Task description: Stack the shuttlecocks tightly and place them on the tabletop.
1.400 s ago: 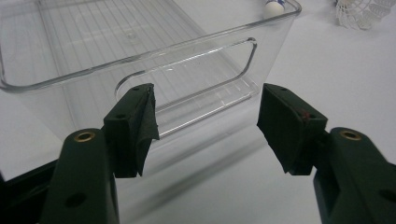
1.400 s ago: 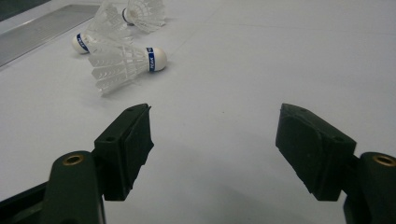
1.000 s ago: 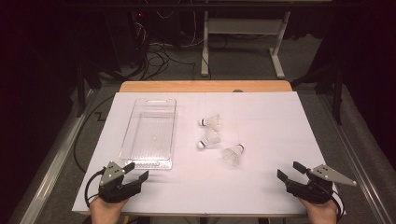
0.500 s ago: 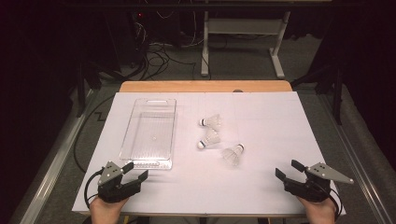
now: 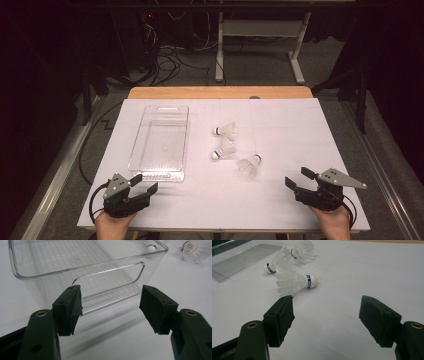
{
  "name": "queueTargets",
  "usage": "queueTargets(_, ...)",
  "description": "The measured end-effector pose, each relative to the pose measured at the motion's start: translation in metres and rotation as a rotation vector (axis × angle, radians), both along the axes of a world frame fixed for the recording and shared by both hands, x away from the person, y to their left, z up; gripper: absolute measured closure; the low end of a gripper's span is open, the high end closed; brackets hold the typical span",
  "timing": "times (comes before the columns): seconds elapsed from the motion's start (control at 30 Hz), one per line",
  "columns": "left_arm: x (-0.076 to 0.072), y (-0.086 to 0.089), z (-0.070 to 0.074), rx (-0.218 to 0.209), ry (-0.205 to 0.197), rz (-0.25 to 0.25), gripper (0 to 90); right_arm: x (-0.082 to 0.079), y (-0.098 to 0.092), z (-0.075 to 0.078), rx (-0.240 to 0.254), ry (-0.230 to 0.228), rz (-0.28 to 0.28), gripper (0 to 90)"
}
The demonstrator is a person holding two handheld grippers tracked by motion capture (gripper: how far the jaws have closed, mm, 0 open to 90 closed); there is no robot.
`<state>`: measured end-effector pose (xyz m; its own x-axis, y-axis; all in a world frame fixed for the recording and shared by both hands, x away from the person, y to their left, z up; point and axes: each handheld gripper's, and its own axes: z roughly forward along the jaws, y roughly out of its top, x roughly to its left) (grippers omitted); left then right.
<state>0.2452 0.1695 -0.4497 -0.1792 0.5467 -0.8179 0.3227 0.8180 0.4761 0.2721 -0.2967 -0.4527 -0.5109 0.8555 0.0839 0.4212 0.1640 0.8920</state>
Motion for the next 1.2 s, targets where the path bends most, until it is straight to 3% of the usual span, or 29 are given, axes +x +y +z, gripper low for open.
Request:
queueTargets(0.13,0.0,0.0,0.0,0.002,-0.004,-0.002,35.2,0.004,0.007,0.002,0.005,0.002,0.017,29.1)
queueTargets(0.27,0.0,0.0,0.0,0.003,-0.006,-0.003,35.2,0.005,0.016,0.005,-0.004,-0.034,0.033,30.8)
queueTargets(0.5,-0.001,0.0,0.002,-0.015,-0.003,0.001,35.2,0.013,0.03,0.007,0.001,-0.023,0.061,31.4)
queueTargets(1.0,-0.001,-0.002,0.001,-0.008,-0.009,-0.004,35.3,0.026,0.058,0.011,-0.007,-0.024,0.109,32.0)
queueTargets(1.2,-0.002,-0.002,0.001,-0.008,-0.007,-0.001,35.2,0.033,0.066,0.012,0.015,0.001,0.11,32.4)
